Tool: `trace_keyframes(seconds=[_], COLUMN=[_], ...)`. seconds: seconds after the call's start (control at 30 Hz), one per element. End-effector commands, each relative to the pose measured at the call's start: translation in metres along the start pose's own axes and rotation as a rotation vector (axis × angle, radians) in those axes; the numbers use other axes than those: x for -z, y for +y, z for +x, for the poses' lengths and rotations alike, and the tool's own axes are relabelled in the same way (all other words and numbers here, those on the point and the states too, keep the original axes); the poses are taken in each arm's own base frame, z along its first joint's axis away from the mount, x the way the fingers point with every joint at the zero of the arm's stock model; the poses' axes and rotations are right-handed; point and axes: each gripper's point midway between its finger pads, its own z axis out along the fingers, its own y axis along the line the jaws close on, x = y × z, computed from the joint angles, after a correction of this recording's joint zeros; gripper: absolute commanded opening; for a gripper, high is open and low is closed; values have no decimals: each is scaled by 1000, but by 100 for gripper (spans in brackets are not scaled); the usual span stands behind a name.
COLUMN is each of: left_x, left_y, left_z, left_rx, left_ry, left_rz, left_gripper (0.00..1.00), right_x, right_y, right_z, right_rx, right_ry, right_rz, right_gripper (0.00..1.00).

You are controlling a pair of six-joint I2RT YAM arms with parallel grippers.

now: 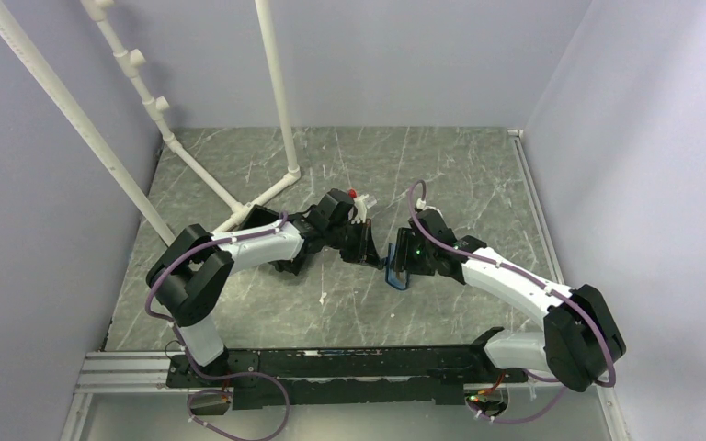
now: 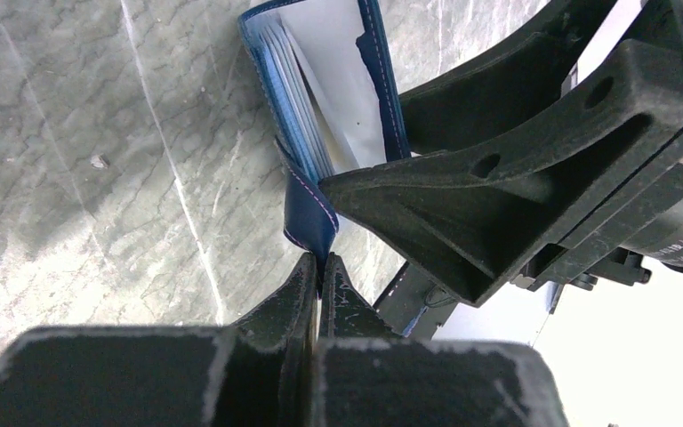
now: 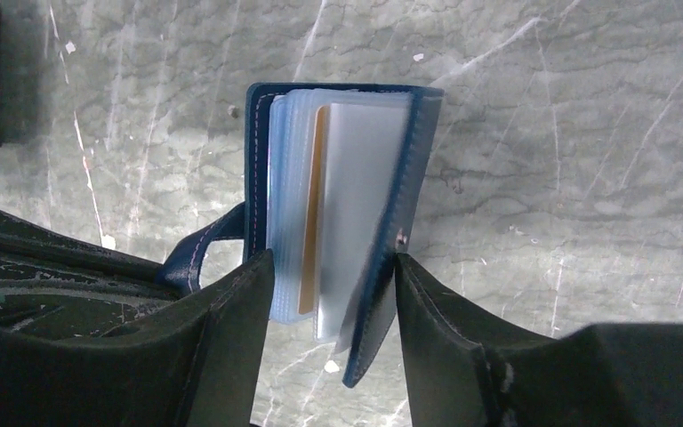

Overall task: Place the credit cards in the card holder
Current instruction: Open the card holder at the center of the board.

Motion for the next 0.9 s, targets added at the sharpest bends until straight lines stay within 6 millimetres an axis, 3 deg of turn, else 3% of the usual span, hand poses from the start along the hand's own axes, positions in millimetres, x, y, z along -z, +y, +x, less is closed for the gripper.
trace_keyframes(seconds=[0.0,0.1,0.3,0.37,0.5,0.73,0.87], left_x=[14,17,20,22,22,23,21], left_y=[-16,-9,1,3,4,5,14], left_z=[-12,-13,-13,-13,-11,-10,-6], left_rx=[-39,-29,-22,-21,-18,-20,-25], left_ry=[-52,-65,-67,-68,-63,-62,-38], left_rz=[29,8,-19,-26,-25,-31,-68], left_gripper=[0,0,0,0,0,0,0], right_x=[2,5,2,2,1,0,0], right_y=[-11,-12,-12,-12,-9,-13,-15], right_z=[-6,-7,-5,-4,-5,-3,-4], right_rx=[-21,-28,-29,-28,-22,-17,-39], right_ry=[-44,-55,-47,-46,-44,-36,-41], right_rz=[61,59,57,51,35,50,31], right_gripper=[51,42,32,34,48,55,45])
